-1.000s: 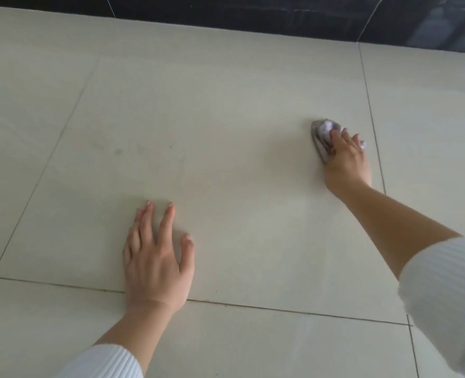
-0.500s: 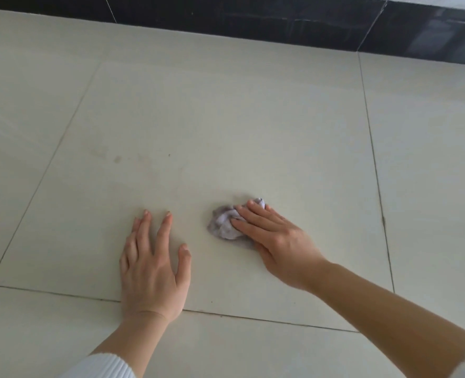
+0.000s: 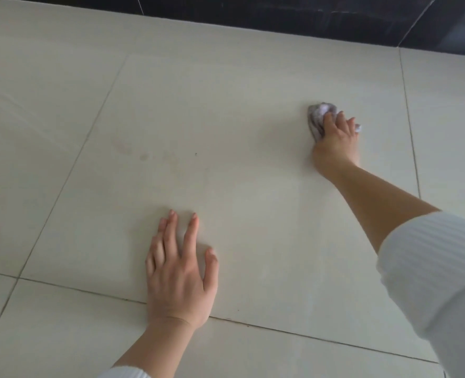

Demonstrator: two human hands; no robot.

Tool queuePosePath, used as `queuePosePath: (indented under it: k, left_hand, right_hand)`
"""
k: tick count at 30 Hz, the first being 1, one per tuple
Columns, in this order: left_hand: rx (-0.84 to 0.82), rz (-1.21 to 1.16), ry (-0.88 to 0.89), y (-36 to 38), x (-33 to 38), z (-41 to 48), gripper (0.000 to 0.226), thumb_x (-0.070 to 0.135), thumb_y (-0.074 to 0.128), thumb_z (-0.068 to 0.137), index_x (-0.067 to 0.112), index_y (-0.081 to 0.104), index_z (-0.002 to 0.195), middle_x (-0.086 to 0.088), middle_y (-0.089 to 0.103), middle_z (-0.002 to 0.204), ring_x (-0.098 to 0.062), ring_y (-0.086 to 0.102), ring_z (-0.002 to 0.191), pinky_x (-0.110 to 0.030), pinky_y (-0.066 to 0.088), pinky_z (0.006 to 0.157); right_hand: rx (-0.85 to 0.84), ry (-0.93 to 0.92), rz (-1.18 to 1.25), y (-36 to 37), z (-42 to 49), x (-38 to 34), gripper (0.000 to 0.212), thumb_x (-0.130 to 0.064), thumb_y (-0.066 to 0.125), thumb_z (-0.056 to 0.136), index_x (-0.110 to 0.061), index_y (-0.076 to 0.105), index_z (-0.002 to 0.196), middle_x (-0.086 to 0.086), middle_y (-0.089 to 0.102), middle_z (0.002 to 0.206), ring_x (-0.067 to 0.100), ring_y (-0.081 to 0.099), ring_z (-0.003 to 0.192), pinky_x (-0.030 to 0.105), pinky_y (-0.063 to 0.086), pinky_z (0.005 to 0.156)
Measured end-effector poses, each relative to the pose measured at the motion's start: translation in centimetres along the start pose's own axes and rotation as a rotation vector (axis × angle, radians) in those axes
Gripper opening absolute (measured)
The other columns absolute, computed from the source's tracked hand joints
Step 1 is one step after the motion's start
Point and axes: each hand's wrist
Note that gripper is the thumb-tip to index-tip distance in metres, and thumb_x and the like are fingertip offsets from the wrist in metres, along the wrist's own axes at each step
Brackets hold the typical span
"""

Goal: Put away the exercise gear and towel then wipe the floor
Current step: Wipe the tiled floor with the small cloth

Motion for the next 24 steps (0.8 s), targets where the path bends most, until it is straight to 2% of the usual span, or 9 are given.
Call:
queuePosePath:
  k: [2,5,8,10,12,15,17,19,24]
  left_hand:
    - [-0.003,0.014,-0.001,0.1,-0.1,0.1,0.062,0.047,0.034,0.087,0.024,0.036,0.145,-0.009,0.028,0.155,-0.029,0.026,0.142,-0.041,0.023,0.107]
    - [-0.018,0.013,-0.008,-0.1,0.0,0.0,0.062,0.046,0.034,0.087,0.024,0.036,0.145,-0.009,0.027,0.155,-0.029,0.026,0.142,-0.042,0.025,0.108]
    - [-0.031,0.006,-0.008,-0.3,0.1,0.0,0.062,0.046,0.033,0.088,0.022,0.036,0.145,-0.011,0.026,0.156,-0.03,0.024,0.142,-0.042,0.024,0.109]
    - [-0.031,0.008,-0.006,-0.3,0.1,0.0,0.062,0.046,0.033,0.088,0.021,0.037,0.145,-0.013,0.027,0.155,-0.031,0.025,0.142,-0.043,0.024,0.109]
    - [-0.029,0.007,-0.004,-0.2,0.1,0.1,0.063,0.045,0.032,0.087,0.02,0.038,0.144,-0.014,0.029,0.154,-0.032,0.025,0.141,-0.044,0.024,0.108]
    - [-0.024,0.0,0.007,-0.1,0.2,0.0,0.063,0.045,0.032,0.087,0.019,0.038,0.144,-0.015,0.03,0.153,-0.032,0.026,0.141,-0.044,0.025,0.108]
    - [-0.021,-0.003,0.013,0.0,0.0,0.1,0.063,0.044,0.033,0.087,0.019,0.038,0.144,-0.015,0.03,0.153,-0.033,0.026,0.14,-0.044,0.025,0.108]
    - [-0.025,-0.003,0.017,0.1,-0.1,0.2,0.063,0.044,0.033,0.087,0.018,0.039,0.144,-0.016,0.03,0.152,-0.034,0.026,0.14,-0.045,0.025,0.108]
    - [-0.068,-0.038,0.007,-0.4,0.2,0.2,0.063,0.042,0.033,0.087,0.017,0.039,0.144,-0.017,0.03,0.152,-0.034,0.024,0.139,-0.048,0.025,0.108]
  right_hand:
    - [0.007,-0.263,0.042,2.5,-1.9,-3.7,0.058,-0.002,0.034,0.089,-0.011,0.037,0.146,0.016,0.028,0.154,0.037,0.019,0.143,0.037,0.003,0.118]
    - [-0.08,-0.596,0.078,4.1,-8.7,-6.6,0.062,-0.003,0.025,0.078,-0.006,0.053,0.134,0.016,0.048,0.142,0.04,0.039,0.134,0.044,0.019,0.115]
    - [-0.28,-0.883,0.023,2.5,-13.5,-4.3,0.06,0.007,0.04,0.079,-0.011,0.054,0.134,0.008,0.048,0.143,0.03,0.04,0.136,0.042,0.028,0.114]
    - [-0.315,-1.029,-0.136,0.3,-12.7,-0.8,0.06,0.004,0.039,0.082,-0.015,0.051,0.137,0.004,0.045,0.146,0.022,0.038,0.138,0.035,0.028,0.115]
    - [-0.217,-0.878,-0.256,-1.7,-10.3,3.0,0.062,0.003,0.037,0.082,-0.015,0.048,0.14,0.005,0.045,0.146,0.022,0.04,0.136,0.034,0.032,0.113]
    - [-0.074,-0.164,-0.249,-4.7,-7.2,7.2,0.071,0.007,0.037,0.087,-0.019,0.024,0.151,0.005,0.024,0.157,0.026,0.022,0.145,0.039,0.027,0.116]
    - [-0.083,0.148,-0.198,-5.2,-7.0,7.0,0.072,0.004,0.035,0.09,-0.021,0.011,0.153,0.002,0.01,0.161,0.024,0.007,0.148,0.039,0.019,0.118]
    - [-0.076,0.169,-0.136,-4.0,-8.7,4.7,0.074,0.005,0.036,0.089,-0.023,0.013,0.153,-0.002,0.007,0.161,0.023,0.002,0.148,0.036,0.02,0.115]
    - [-0.205,-0.31,-0.004,-0.7,-19.1,-0.3,0.081,0.016,0.042,0.075,-0.024,0.039,0.145,-0.006,0.03,0.155,0.023,0.02,0.146,0.031,0.028,0.112]
Point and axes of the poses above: each hand's wrist, its own z-axis towards the middle knuckle, its own y-axis out of the palm, x = y × z
